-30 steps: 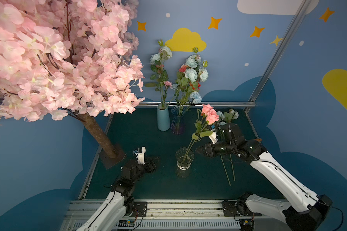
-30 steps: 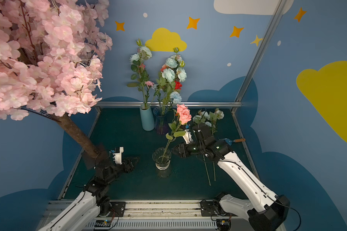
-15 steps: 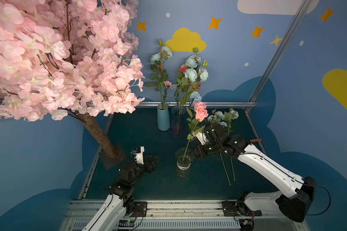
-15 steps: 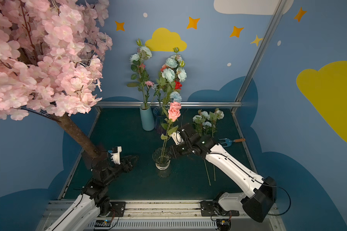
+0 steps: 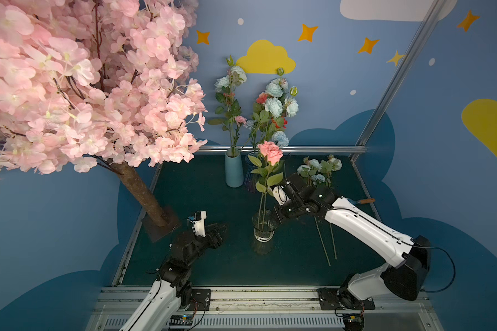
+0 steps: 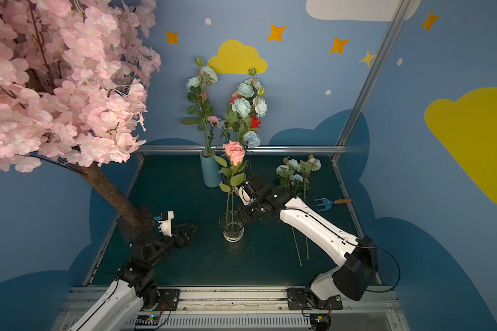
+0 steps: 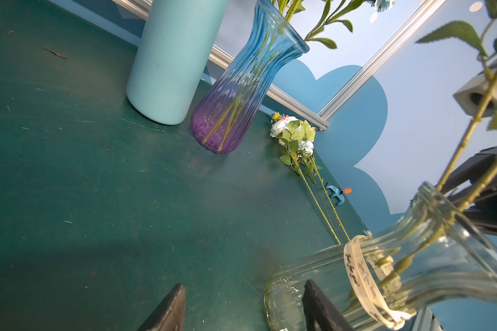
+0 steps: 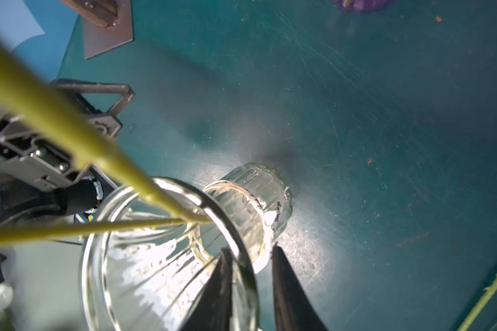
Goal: Pick out blue flowers from the vase
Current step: Move the vase to the center of the board.
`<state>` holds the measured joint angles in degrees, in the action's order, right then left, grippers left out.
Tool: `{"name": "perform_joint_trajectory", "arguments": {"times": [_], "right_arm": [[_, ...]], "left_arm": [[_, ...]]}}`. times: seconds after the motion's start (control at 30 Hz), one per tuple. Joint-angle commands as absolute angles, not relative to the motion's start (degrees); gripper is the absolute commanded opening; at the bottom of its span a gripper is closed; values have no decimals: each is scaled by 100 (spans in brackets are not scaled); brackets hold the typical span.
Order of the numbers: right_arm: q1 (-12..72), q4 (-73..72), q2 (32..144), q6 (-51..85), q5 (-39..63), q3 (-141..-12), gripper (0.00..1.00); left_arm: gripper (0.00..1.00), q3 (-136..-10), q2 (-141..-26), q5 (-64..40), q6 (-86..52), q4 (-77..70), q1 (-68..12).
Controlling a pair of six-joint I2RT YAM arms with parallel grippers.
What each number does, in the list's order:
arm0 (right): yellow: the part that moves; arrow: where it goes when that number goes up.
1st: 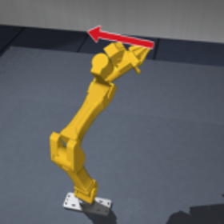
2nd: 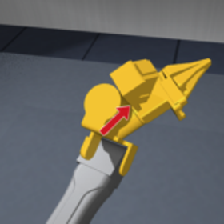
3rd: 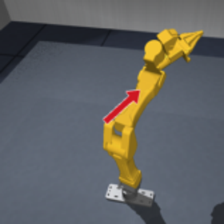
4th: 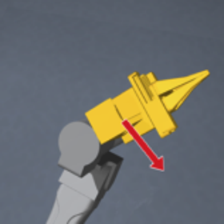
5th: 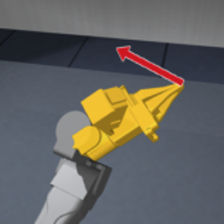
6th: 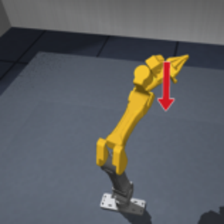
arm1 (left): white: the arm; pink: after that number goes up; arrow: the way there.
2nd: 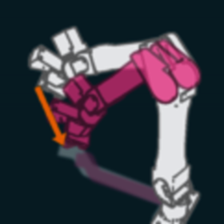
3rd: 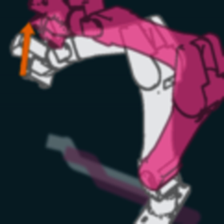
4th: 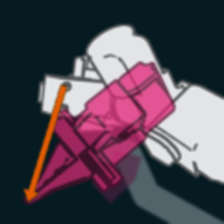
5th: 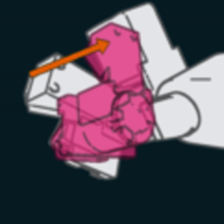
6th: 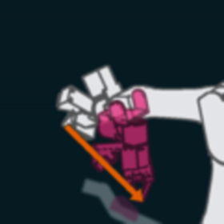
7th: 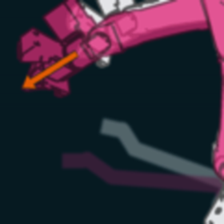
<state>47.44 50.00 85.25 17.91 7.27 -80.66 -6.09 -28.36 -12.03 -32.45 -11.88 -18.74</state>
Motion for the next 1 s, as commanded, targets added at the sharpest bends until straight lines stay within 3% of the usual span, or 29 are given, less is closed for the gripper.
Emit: {"name": "perform_joint_trajectory", "arguments": {"times": [0.0, 0.13, 0.37, 0.73, 0.97], "right_arm": [[4728, 5361, 8700, 1775, 456, -8302, 10], [4694, 5394, 8840, 1767, 437, -8474, 0], [4452, 5499, 8745, 1720, 57, -8636, 0], [2505, 3119, 7461, 1687, 960, -6908, 0], [1198, 2304, 7506, 1892, 1916, -6603, 0]], "left_arm": [[65, -563, -2760, -1230, -3243, -1099, -1851], [65, -559, -2721, -1230, -3237, -1085, -1848], [65, -527, -2618, -1222, -3243, -1038, -1851], [65, -527, -2603, -1210, -3252, -1036, -1847], [65, -543, -2702, -1210, -3251, -1078, -1848]]}}
